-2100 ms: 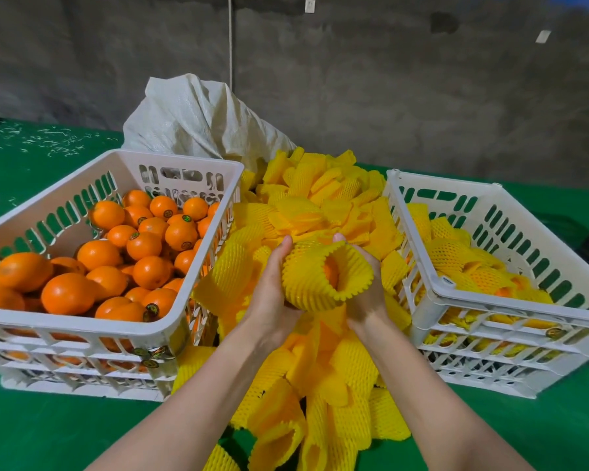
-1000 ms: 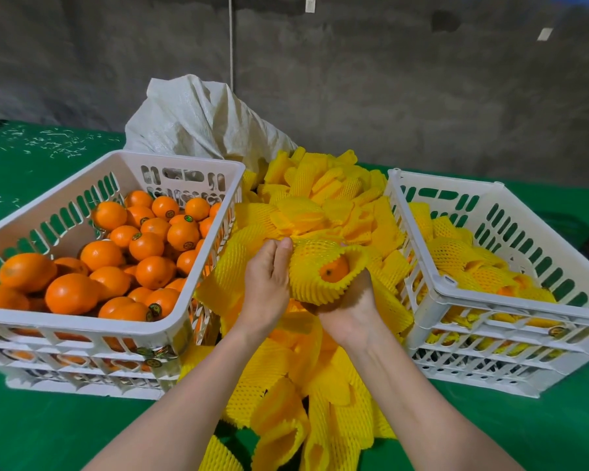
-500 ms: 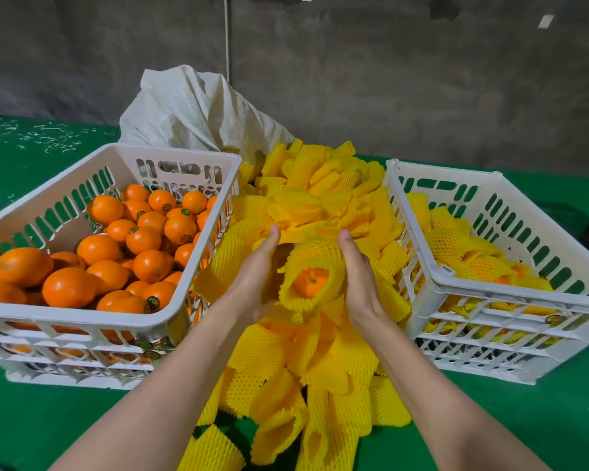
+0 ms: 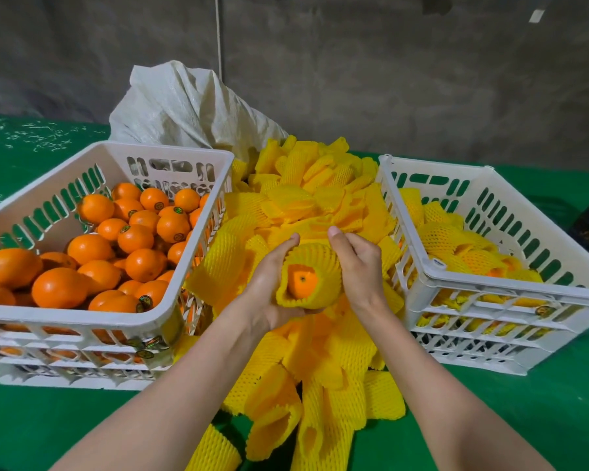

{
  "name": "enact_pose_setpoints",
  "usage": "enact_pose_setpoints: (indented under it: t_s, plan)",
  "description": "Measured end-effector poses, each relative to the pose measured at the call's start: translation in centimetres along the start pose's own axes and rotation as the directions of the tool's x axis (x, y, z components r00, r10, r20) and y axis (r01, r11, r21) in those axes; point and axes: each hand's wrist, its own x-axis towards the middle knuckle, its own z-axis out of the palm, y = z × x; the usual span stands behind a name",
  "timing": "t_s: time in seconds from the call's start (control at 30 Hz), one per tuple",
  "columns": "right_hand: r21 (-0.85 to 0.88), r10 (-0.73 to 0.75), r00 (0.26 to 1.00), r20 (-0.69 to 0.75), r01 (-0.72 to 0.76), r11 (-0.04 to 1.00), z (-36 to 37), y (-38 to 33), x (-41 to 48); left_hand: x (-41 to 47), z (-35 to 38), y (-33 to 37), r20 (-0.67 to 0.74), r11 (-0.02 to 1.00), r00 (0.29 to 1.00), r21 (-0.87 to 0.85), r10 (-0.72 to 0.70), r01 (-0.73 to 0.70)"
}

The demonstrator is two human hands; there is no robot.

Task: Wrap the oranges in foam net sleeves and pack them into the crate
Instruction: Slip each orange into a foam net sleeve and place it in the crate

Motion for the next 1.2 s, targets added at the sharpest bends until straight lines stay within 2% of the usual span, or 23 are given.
enact_pose_setpoints:
  t_s: [0.13,0.23,0.3,0.4,0.47,0.53,0.63,0.67,0.77,0.83,0.9,1.0,1.1,1.2]
  plan:
    - [0.125,0.056,0.998,0.034,-0.059,0.990,0.0,0.0,0.5,0.2,-0.2,0.4,0.044,0.995,0.994,-0.032,-0.097,0.099]
    - [0.155,0.076,0.997,0.033,-0.080,0.985,-0.1,0.1,0.6,-0.1,-0.2,0.6,0.104,0.996,0.992,-0.027,-0.076,0.080]
    - [0.083,0.103,0.994,0.036,-0.105,0.991,-0.3,0.3,0.7,-0.3,0.0,0.7,0.094,0.999,0.995,-0.036,0.043,-0.040]
    - [-0.023,0.254,0.964,0.080,-0.253,0.967,-0.6,0.3,0.6,0.1,0.3,0.7,-0.085,0.941,0.942,0.126,0.325,-0.313]
    - [0.025,0.357,0.916,0.184,-0.368,0.930,-0.5,0.1,-0.1,0.4,0.5,0.5,-0.135,0.846,0.851,0.264,0.508,-0.464]
    - [0.194,0.416,0.840,0.347,-0.499,0.845,-0.1,-0.2,-0.7,0.5,0.6,0.3,-0.118,0.746,0.768,0.369,0.630,-0.555]
    - [0.350,0.459,0.775,0.434,-0.614,0.707,-0.2,-1.0,-1.1,0.8,0.2,0.3,-0.043,0.745,0.781,0.337,0.623,-0.576]
    - [0.363,0.477,0.758,0.446,-0.640,0.677,-0.5,-1.1,-1.1,1.0,-0.1,0.4,-0.021,0.716,0.761,0.358,0.648,-0.600]
    - [0.352,0.484,0.698,0.528,-0.699,0.623,-1.2,-1.1,-1.3,1.3,-0.8,0.5,0.021,0.554,0.635,0.467,0.772,-0.689]
    - [0.352,0.465,0.672,0.576,-0.718,0.601,-1.5,-1.1,-1.5,1.4,-0.9,1.0,0.032,0.522,0.605,0.470,0.796,-0.712]
    - [0.359,0.444,0.659,0.607,-0.726,0.586,-1.6,-1.3,-1.7,1.3,-0.9,1.3,0.061,0.513,0.610,0.478,0.790,-0.713]
    - [0.326,0.437,0.666,0.605,-0.708,0.627,-1.6,-1.5,-2.0,1.2,-0.8,1.4,0.131,0.490,0.625,0.507,0.769,-0.709]
    - [0.307,0.432,0.671,0.603,-0.694,0.651,-1.7,-1.7,-2.2,1.2,-0.8,1.7,0.197,0.481,0.669,0.555,0.717,-0.679]
    - [0.321,0.421,0.705,0.571,-0.663,0.676,-2.0,-1.6,-2.3,1.2,-0.2,2.2,0.290,0.390,0.684,0.646,0.669,-0.656]
